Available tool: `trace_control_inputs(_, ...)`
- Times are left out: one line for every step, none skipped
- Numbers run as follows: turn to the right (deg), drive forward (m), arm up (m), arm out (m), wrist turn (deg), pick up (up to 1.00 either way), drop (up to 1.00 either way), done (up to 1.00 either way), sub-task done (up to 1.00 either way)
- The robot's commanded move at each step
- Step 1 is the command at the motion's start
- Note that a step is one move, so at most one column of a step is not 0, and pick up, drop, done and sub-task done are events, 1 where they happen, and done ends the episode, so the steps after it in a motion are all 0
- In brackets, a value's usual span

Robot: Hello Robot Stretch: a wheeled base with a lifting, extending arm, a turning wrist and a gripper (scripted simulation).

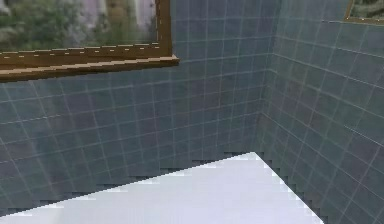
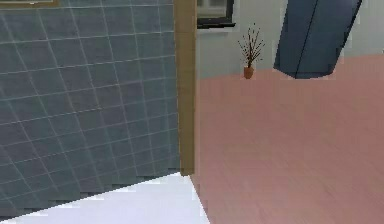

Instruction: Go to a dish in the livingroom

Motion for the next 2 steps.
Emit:
trace_control_inputs(-45.0,0.0,0.0,0.0,0.0,0.0,0.0,0.0,0.0)
trace_control_inputs(-45.0,0.0,0.0,0.0,0.0,0.0,0.0,0.0,0.0)
